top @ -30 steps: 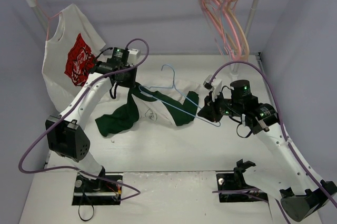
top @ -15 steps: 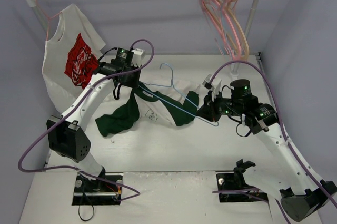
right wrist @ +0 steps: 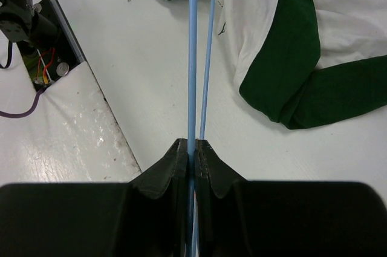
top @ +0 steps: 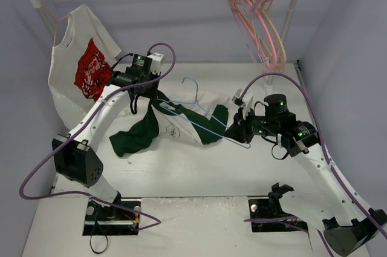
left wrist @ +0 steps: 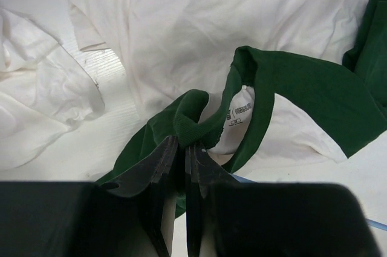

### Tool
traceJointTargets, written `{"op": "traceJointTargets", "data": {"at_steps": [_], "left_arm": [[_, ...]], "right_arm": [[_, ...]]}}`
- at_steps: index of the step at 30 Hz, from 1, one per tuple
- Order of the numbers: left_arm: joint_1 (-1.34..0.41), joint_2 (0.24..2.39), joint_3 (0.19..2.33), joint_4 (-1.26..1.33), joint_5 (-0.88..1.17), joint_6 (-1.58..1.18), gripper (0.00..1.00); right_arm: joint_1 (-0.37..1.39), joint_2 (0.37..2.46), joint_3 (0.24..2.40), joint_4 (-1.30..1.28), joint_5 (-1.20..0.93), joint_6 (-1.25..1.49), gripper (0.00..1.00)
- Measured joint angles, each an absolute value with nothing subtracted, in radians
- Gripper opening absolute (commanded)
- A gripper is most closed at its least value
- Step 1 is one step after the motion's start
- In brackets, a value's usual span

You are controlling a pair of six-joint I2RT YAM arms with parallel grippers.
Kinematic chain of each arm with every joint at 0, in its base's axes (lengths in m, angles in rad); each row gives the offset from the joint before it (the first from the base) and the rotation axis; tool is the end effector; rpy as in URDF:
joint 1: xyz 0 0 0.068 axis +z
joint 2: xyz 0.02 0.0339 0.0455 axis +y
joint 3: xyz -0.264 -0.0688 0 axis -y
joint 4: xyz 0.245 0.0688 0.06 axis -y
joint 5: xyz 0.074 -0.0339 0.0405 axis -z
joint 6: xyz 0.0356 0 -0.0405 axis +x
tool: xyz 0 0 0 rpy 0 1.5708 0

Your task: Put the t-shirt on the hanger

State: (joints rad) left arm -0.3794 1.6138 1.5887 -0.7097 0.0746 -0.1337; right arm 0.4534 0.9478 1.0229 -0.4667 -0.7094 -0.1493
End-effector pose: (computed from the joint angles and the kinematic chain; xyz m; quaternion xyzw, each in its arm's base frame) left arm 0.3325 -0.1354 0.3577 0.1269 0.9045 -0.1359 0.3837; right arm 0.1689 0.1081 0.3676 -0.4158 0.6870 0.3643 0.4717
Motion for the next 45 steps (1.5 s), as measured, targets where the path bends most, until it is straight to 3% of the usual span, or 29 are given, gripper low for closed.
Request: {"op": "traceJointTargets", "data": {"at_steps": [18,34,37,45], "left_arm": [[-0.382,1.466,1.606,-0.748,0.301,-0.172,0.10],[-0.382,1.502,2.052,-0.883,0.335,-0.111,0.10],[-0.381,1.482,2.032,-0.871,0.348,-0.104,0.16],[-0.381,1.443,1.790,-0.865,0.426,-0.112,0.16]], "right_arm": [[0.453,0.947,0.884,-0.164,-0.734,-0.068,0.00],[0.453,1.037,0.982,0.212,-0.933,0.082,0.00],[0.452,1.027,0.973,0.266,-0.936,0.115,0.00],[0.453,0.984,0.683,0.524,-0.929,0.235,0.00]]}}
